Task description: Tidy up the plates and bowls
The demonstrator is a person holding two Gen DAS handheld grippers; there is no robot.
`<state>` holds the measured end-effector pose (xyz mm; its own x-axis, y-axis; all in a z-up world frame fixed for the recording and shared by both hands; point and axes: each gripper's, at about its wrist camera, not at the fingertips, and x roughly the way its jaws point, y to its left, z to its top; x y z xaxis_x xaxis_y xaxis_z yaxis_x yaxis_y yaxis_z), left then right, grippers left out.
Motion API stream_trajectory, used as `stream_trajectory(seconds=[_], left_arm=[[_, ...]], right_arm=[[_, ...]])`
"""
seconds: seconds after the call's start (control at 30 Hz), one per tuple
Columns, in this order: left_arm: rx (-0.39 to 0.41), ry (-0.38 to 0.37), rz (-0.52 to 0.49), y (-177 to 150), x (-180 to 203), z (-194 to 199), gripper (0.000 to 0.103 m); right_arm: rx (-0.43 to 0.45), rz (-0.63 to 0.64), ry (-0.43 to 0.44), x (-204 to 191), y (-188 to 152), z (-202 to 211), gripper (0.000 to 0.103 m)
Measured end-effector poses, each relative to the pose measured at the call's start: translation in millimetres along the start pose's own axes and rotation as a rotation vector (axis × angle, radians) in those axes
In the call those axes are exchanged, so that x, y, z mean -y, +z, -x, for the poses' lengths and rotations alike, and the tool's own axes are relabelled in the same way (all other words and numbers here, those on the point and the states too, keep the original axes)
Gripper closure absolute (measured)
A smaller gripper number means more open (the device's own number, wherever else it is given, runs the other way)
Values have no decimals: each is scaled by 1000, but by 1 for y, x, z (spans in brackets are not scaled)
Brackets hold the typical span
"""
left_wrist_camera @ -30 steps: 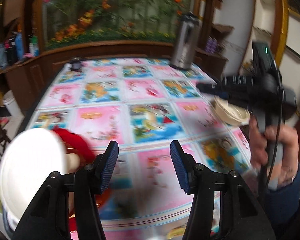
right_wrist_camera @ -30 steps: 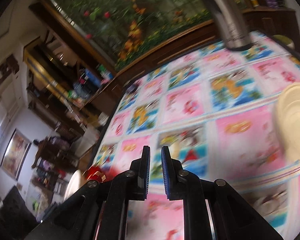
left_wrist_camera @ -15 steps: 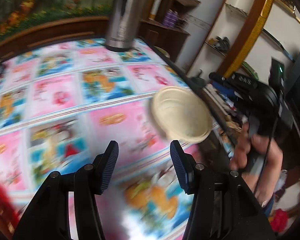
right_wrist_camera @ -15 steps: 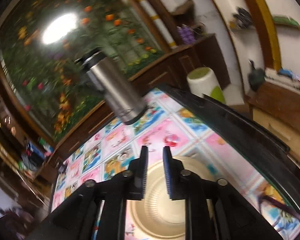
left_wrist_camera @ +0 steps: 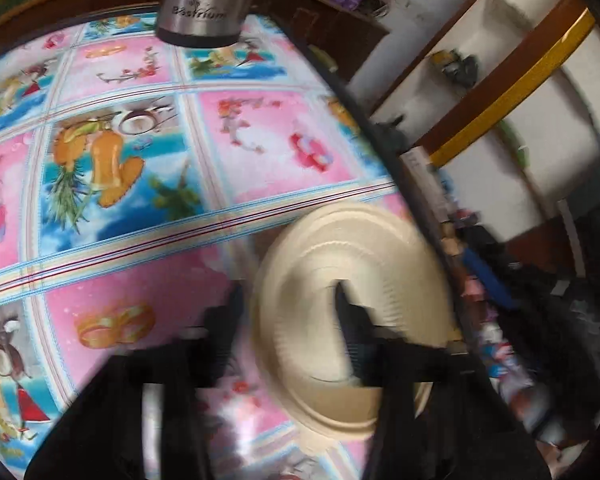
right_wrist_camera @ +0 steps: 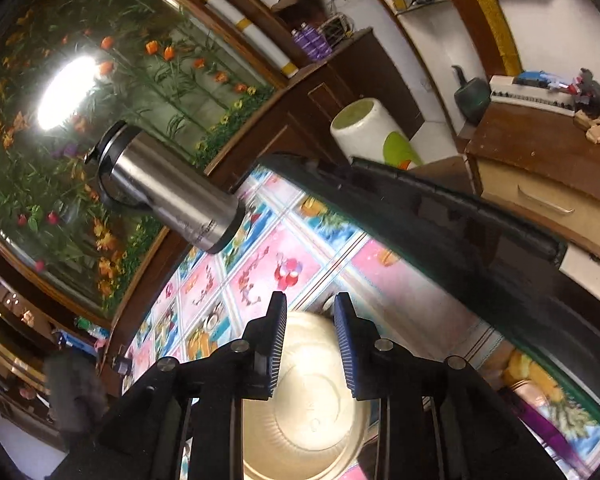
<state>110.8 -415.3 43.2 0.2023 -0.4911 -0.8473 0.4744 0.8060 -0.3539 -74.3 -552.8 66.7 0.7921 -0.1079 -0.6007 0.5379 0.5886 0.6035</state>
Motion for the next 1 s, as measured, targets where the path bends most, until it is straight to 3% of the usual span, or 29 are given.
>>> stream_trajectory(seconds=[0.27,0.5,0.63,0.7,0.73,0.8,1.0], left_arm=[[57,43,81,-26,-29,25,91],[194,98,208,-79,-75,74,91],[192,63,271,-112,-94,90,90],[163,14,281,-133,-95,98,83],[147,-15,279,-141,-95,101,70],[135,-50,276,-159,-98,110,57],[196,-37,262,-165,-113,142,52]], right_arm=[[-22,46,19,-12,-8,-6,75],[-35,139,45,-36,-20,-7,75],[-71,211,67,-54,-34,-11,75],[-105,264,86,-65,-45,-14,73],[-120,278,94,-69,-48,-16,72],[-162,300,119,-77,-59,-21,69],[-255,375,162,-95,-84,-30,69]])
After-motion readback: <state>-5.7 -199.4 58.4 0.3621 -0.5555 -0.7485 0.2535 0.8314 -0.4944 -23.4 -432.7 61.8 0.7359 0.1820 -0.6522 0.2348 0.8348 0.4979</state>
